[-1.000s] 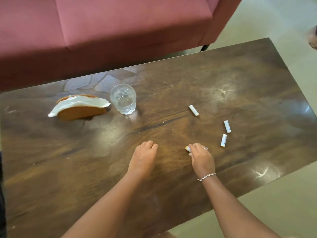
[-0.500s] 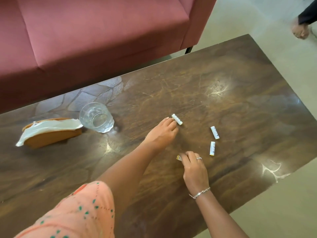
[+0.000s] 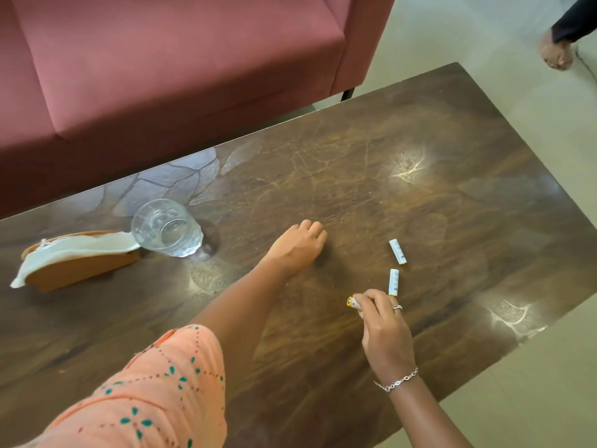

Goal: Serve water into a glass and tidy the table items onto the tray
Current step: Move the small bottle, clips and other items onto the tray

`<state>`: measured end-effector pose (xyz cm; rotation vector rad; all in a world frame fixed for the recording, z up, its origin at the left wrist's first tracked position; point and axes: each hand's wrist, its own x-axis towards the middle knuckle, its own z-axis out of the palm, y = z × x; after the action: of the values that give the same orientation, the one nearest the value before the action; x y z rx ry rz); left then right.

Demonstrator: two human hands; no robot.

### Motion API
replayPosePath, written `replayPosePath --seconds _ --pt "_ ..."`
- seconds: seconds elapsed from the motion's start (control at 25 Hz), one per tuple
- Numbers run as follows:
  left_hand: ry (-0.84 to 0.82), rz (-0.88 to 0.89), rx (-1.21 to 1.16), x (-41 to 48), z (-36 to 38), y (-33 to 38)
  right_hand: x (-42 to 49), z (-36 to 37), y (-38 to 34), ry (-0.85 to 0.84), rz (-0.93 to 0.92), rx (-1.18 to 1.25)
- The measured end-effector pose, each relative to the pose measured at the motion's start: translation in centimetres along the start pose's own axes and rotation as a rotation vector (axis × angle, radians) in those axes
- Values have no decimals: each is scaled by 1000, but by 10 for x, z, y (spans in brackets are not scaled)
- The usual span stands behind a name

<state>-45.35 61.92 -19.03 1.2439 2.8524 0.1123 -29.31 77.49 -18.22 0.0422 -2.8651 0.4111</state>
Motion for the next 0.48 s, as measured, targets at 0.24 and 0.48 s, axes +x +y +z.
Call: replayPosePath --seconds 0.24,0.48 --pt "176 -596 -438 -107 -35 2 15 -2 -44 7 -128 83" --pt "450 -956 -539 -284 -56 -22 8 20 -131 -12 -345 133"
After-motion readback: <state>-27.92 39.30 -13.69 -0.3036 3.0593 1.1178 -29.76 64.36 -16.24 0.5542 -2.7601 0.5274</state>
